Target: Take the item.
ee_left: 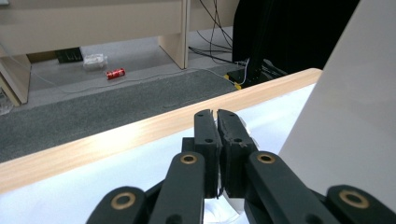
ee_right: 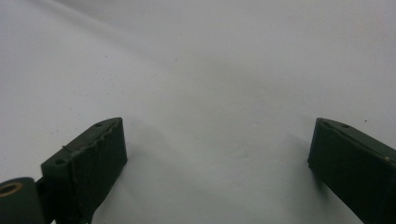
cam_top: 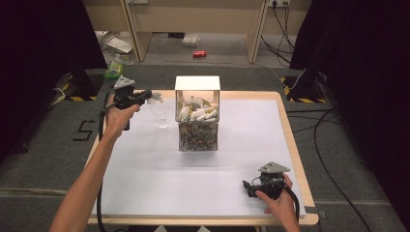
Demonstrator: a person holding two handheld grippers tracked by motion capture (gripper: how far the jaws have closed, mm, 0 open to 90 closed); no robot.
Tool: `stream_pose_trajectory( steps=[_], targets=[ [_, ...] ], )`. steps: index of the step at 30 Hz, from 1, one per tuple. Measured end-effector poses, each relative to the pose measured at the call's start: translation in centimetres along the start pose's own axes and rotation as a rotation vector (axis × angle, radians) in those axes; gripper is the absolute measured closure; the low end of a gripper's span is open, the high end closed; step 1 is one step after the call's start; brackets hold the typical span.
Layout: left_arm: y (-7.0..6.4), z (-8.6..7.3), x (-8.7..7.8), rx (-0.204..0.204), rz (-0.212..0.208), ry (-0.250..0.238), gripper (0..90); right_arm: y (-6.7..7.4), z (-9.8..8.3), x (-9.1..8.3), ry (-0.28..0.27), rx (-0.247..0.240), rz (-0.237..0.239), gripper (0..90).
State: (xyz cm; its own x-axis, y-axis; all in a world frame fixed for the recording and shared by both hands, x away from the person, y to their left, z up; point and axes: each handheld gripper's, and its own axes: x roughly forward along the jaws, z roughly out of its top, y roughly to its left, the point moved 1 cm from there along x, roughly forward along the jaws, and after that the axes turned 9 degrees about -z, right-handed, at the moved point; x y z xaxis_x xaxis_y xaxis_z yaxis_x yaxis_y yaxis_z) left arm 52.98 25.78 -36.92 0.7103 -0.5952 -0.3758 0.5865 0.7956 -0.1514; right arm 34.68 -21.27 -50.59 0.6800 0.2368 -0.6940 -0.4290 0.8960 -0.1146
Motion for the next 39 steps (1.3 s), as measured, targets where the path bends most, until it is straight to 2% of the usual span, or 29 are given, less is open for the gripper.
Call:
stream_pose_trajectory(
  steps=[5,10,24,39],
  targets=[
    [0.3,-0.7,0.6,-0.009,0.007,0.010,86.4,0.0,0.0,0.0,0.001,0.000,0.001,5.0],
    [0.4,-1.3,1.3,0.002,0.022,0.027,86.3,0.0,0.0,0.0,0.000,0.000,0.000,5.0],
    [0.6,-2.1,2.5,0.001,0.052,0.050,85.9,0.0,0.0,0.0,0.000,0.000,0.000,5.0],
    [0.4,-2.7,3.5,0.001,0.064,0.072,84.4,0.0,0.0,0.0,0.000,0.000,0.001,4.9]
  ],
)
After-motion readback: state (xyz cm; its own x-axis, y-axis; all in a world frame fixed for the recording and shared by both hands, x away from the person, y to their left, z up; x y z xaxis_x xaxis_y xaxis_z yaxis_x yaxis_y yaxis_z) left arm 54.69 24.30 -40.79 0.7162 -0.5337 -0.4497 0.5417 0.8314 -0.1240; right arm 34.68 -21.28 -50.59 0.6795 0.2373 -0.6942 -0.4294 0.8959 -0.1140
